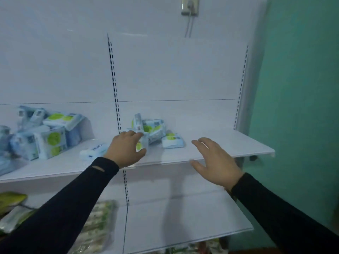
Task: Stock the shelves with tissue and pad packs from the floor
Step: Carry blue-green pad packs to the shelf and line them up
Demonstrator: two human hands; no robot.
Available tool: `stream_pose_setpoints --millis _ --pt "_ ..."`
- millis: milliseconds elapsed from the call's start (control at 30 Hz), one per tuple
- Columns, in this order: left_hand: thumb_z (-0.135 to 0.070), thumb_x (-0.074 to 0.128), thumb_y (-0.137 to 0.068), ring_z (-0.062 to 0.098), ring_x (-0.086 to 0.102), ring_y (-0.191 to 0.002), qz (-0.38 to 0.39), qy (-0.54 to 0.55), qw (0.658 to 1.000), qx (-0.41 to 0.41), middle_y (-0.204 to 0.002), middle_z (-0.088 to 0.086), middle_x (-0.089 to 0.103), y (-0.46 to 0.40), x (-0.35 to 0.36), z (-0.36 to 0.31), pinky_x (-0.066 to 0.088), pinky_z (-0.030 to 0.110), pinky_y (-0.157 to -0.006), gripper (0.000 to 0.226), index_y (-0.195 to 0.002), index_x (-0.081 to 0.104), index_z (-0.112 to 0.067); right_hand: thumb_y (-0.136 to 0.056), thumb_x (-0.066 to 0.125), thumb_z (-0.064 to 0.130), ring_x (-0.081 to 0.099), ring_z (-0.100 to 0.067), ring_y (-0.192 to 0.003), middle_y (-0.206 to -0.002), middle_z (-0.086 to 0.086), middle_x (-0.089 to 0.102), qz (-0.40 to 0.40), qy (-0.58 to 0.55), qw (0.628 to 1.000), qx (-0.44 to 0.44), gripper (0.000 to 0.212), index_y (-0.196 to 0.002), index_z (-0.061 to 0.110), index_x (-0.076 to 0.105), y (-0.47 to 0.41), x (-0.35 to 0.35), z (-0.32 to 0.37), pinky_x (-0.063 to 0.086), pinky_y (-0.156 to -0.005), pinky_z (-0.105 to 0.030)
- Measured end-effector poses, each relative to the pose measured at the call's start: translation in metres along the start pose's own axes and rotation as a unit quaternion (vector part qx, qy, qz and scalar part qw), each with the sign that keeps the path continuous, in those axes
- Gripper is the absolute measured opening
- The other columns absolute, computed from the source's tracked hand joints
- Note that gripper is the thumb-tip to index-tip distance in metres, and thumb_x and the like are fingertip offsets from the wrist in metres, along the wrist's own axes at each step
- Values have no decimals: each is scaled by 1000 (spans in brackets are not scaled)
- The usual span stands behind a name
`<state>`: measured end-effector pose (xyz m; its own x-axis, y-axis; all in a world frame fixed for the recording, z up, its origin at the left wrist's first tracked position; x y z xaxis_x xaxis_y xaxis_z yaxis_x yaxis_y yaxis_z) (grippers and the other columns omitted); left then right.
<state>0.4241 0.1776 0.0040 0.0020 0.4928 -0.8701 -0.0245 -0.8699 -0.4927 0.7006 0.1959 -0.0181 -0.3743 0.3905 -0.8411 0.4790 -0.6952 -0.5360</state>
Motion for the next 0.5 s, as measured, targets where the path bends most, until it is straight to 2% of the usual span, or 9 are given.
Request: stream_pose_setpoints --millis 133,333,400,500 --pt "-40 58 -84 27 43 -124 60 -39 997 7 -139 4 46 -35 20 44 37 39 -102 68 -145 32 -25 -93 48 49 34 -22 -134 -150 -4 31 43 -11 999 5 64 -147 20 29 -51 37 11 33 -107 -31" --pt "-34 59 -85 28 28 -136 126 -67 989 26 -152 5 26 -82 47 67 27 41 -110 75 -149 21 -31 -89 46 51 42 -28 -126 -140 -8 44 69 -45 996 -14 65 -141 13 41 -120 87 15 35 -105 -35" --pt "-33 59 -86 29 25 -137 145 -68 987 21 -153 5 24 -91 57 67 25 43 -112 70 -147 26 -32 -89 46 51 37 -28 -132 -144 -8 42 94 -48 994 -31 66 -143 13 38 -141 107 12 29 -110 -35" --pt "-35 60 -85 27 34 -130 133 -31 990 22 -142 2 40 -101 64 68 29 42 -108 56 -138 41 -31 -90 44 54 37 -28 -132 -145 -7 42 149 -37 987 -46 69 -147 16 31 -159 130 1 31 -108 -38"
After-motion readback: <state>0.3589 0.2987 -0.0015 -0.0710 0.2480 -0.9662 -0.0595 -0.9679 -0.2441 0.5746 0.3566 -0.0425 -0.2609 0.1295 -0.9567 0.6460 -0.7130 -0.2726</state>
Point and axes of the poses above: each hand's wrist, its own y-axis away from the middle knuckle, its own x-axis out of the palm, z = x × y, the point moved 3 cm from there along -y, towards the middle knuckle
